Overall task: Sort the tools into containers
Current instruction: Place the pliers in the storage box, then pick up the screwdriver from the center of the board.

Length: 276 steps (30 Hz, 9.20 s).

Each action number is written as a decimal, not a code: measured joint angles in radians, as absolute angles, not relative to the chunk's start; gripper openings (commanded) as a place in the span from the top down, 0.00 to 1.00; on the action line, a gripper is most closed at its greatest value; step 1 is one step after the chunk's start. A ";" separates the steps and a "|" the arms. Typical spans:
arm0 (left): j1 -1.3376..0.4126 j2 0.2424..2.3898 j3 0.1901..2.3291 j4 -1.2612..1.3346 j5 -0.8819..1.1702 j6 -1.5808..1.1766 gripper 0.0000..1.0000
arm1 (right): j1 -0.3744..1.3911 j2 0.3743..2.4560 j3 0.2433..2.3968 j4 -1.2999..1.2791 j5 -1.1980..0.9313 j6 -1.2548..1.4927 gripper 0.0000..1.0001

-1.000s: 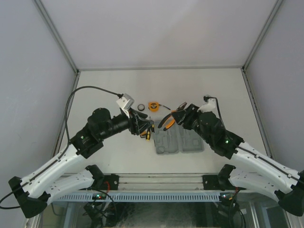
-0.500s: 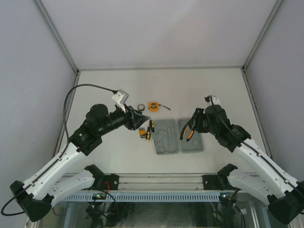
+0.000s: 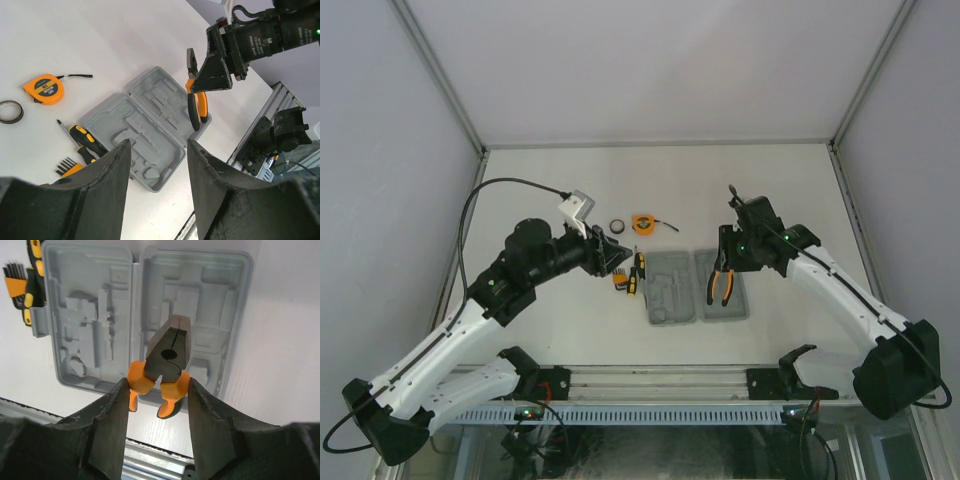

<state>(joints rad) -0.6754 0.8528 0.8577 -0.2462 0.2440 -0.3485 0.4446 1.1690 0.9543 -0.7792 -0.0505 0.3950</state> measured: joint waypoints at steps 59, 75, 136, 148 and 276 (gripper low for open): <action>-0.631 0.915 0.833 -0.326 0.184 -0.383 0.48 | 0.428 1.722 1.166 -0.934 0.062 0.202 0.50; -0.625 0.930 0.774 -0.347 0.141 -0.424 0.51 | 0.425 1.622 1.166 -0.917 0.046 0.229 0.52; -0.661 1.165 0.743 -0.400 -0.068 -0.579 0.58 | 0.545 1.471 1.025 -0.645 0.081 0.456 0.63; -0.672 1.237 0.743 -0.397 -0.064 -0.564 0.62 | 0.656 1.469 1.000 -0.774 0.151 0.478 0.74; -0.539 1.443 0.741 -0.314 0.024 -0.588 0.73 | 0.512 1.220 0.799 -0.621 -0.098 0.496 0.65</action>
